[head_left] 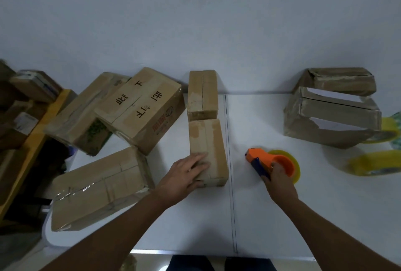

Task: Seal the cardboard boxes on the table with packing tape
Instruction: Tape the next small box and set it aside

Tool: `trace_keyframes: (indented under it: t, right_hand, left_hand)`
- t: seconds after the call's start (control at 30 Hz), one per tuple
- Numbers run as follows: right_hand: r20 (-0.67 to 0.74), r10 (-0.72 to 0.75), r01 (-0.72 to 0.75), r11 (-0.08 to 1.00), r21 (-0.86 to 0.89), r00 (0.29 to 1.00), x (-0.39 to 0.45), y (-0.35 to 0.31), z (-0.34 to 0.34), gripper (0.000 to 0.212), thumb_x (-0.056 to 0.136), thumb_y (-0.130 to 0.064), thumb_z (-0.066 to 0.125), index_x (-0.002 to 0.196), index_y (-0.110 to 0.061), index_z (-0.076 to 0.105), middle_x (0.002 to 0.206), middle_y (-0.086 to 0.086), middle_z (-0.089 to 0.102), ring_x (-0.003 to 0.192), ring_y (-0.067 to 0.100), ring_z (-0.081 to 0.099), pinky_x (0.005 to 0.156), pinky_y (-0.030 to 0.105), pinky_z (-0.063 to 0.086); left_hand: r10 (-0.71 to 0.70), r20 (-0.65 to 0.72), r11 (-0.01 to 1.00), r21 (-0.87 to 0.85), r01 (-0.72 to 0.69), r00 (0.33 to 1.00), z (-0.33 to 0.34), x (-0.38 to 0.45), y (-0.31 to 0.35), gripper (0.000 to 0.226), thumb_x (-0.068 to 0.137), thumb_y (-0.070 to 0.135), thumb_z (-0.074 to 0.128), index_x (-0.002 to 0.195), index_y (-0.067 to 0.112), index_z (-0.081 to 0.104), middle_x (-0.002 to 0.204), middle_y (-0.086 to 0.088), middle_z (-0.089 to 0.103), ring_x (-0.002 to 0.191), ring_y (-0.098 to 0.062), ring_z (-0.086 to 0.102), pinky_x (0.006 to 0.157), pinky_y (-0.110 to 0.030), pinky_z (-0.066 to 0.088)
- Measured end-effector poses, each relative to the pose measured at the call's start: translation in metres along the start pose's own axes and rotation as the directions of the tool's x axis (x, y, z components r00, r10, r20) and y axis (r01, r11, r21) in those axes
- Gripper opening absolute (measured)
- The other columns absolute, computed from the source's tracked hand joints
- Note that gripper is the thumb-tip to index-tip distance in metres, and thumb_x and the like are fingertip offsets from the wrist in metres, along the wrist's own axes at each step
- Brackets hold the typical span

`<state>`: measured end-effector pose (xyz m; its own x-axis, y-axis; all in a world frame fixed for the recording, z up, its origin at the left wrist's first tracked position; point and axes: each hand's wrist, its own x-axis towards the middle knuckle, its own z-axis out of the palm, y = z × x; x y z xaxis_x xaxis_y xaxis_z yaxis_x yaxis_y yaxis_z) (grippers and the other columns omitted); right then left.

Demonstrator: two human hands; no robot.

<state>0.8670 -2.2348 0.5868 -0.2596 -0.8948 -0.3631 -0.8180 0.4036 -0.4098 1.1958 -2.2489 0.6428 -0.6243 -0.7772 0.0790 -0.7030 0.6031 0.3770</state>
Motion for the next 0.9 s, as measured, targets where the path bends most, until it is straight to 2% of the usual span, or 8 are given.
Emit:
trace_keyframes:
  t: [0.27, 0.4, 0.57, 0.67, 0.7, 0.77, 0.83, 0.9]
  right_hand:
    - [0.059, -0.061, 0.074, 0.962, -0.263, 0.996, 0.009, -0.001, -0.023, 0.025, 0.101, -0.018, 0.042, 0.123, -0.008, 0.044, 0.105, 0.009, 0.061, 0.087, 0.021, 0.059, 0.075, 0.035, 0.05]
    - [0.009, -0.103, 0.104, 0.994, -0.026, 0.995, -0.003, -0.009, -0.05, 0.026, 0.103, -0.016, 0.036, 0.124, -0.009, 0.048, 0.108, 0.012, 0.062, 0.09, 0.026, 0.059, 0.079, 0.038, 0.047]
    - [0.05, -0.04, 0.025, 0.959, 0.282, 0.998, -0.029, -0.032, -0.079, 0.033, 0.105, -0.02, 0.034, 0.131, -0.013, 0.052, 0.115, 0.009, 0.064, 0.096, 0.021, 0.058, 0.081, 0.032, 0.046]
    - [-0.022, -0.036, 0.041, 0.944, 0.329, 0.999, -0.041, -0.04, -0.102, 0.033, 0.102, -0.04, 0.04, 0.112, -0.017, 0.062, 0.097, -0.001, 0.066, 0.083, 0.011, 0.06, 0.065, 0.024, 0.041]
    - [-0.053, -0.055, 0.069, 0.949, 0.308, 0.997, -0.044, -0.042, -0.109, 0.035, 0.101, -0.046, 0.041, 0.103, -0.019, 0.064, 0.09, -0.005, 0.066, 0.078, 0.008, 0.06, 0.062, 0.023, 0.039]
    - [-0.088, -0.091, 0.112, 0.954, 0.277, 0.992, -0.049, -0.048, -0.121, 0.039, 0.098, -0.053, 0.042, 0.091, -0.022, 0.065, 0.08, -0.008, 0.066, 0.073, 0.006, 0.061, 0.06, 0.022, 0.038]
    - [-0.102, -0.112, 0.135, 0.956, 0.259, 0.989, -0.051, -0.054, -0.129, 0.04, 0.096, -0.055, 0.043, 0.086, -0.023, 0.065, 0.075, -0.01, 0.065, 0.069, 0.005, 0.061, 0.059, 0.02, 0.037]
    - [-0.099, -0.133, 0.154, 0.957, 0.245, 0.986, -0.053, -0.057, -0.134, 0.04, 0.096, -0.056, 0.044, 0.085, -0.024, 0.065, 0.073, -0.012, 0.064, 0.069, 0.003, 0.061, 0.058, 0.018, 0.036]
  left_hand:
    - [-0.029, 0.003, 0.997, -0.065, 0.029, 1.0, 0.005, 0.0, 0.001, 0.052, 0.097, 0.019, 0.06, 0.147, 0.017, 0.047, 0.156, -0.002, 0.038, 0.148, -0.018, 0.025, 0.119, -0.033, 0.022]
    - [-0.023, 0.026, 0.995, -0.101, 0.025, 0.999, 0.006, 0.013, -0.002, 0.05, 0.098, 0.019, 0.06, 0.147, 0.019, 0.047, 0.157, 0.001, 0.036, 0.149, -0.012, 0.02, 0.12, -0.029, 0.019]
    - [-0.036, 0.028, 0.985, -0.17, 0.04, 0.999, -0.003, 0.048, 0.009, 0.046, 0.096, 0.018, 0.062, 0.141, 0.016, 0.054, 0.155, 0.0, 0.039, 0.144, -0.015, 0.032, 0.116, -0.038, 0.036]
    - [-0.186, -0.025, 0.938, -0.302, 0.17, 0.982, -0.021, 0.068, 0.034, 0.037, 0.101, 0.025, 0.054, 0.138, 0.019, 0.057, 0.149, 0.005, 0.046, 0.127, -0.004, 0.045, 0.101, -0.01, 0.037]
    - [-0.333, 0.012, 0.853, -0.423, 0.307, 0.943, -0.029, 0.074, 0.046, 0.035, 0.102, 0.026, 0.054, 0.136, 0.021, 0.059, 0.142, 0.005, 0.053, 0.119, -0.001, 0.05, 0.093, -0.004, 0.037]
    - [-0.556, 0.29, 0.406, -0.723, 0.559, 0.779, -0.039, 0.087, 0.065, 0.029, 0.102, 0.027, 0.054, 0.129, 0.019, 0.063, 0.128, 0.003, 0.063, 0.107, -0.004, 0.059, 0.084, -0.01, 0.047]
    - [-0.508, 0.548, -0.076, -0.797, 0.599, 0.665, -0.044, 0.097, 0.079, 0.028, 0.102, 0.026, 0.054, 0.122, 0.009, 0.065, 0.12, -0.009, 0.07, 0.108, -0.018, 0.066, 0.09, -0.025, 0.054]
    - [-0.446, 0.638, -0.271, -0.765, 0.585, 0.628, -0.048, 0.102, 0.087, 0.031, 0.102, 0.026, 0.053, 0.118, 0.002, 0.065, 0.115, -0.015, 0.072, 0.111, -0.025, 0.066, 0.092, -0.031, 0.055]
